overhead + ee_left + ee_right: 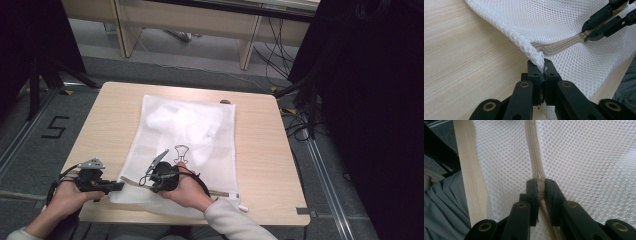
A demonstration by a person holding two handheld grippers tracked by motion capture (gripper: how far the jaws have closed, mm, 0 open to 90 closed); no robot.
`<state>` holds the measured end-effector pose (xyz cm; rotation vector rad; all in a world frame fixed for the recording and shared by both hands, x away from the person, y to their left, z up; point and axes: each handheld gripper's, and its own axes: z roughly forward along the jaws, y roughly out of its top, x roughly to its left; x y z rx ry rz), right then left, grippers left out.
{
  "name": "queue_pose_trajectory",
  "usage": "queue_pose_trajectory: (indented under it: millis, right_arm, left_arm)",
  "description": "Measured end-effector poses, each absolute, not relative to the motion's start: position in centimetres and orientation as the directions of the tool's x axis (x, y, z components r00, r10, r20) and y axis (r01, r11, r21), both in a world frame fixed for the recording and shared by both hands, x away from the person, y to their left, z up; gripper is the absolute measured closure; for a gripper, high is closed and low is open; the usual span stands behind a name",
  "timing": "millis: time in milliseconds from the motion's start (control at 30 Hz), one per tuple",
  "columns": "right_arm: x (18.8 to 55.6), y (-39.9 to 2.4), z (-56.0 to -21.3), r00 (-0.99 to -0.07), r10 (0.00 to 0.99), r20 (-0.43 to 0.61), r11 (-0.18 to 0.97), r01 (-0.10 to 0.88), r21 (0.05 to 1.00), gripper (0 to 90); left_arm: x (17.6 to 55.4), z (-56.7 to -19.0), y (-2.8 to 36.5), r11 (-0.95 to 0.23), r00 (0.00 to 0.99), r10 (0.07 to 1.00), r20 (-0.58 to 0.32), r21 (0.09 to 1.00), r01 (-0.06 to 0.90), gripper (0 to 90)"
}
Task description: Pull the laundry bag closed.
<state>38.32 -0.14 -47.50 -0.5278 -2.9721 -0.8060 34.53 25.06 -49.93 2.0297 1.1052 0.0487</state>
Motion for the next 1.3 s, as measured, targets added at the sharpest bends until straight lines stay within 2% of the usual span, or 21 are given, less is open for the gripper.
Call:
queue_pose_trajectory:
  millis: [1300]
  right_arm:
    - [38.18,-1.13,-47.38,-0.938,0.331,0.103,0.817,0.34,0.466,82.3]
  left_arm:
    - [34.48,-50.06,24.96,-0.286,0.615,0.721,-0.318,0.672,0.683,85.9]
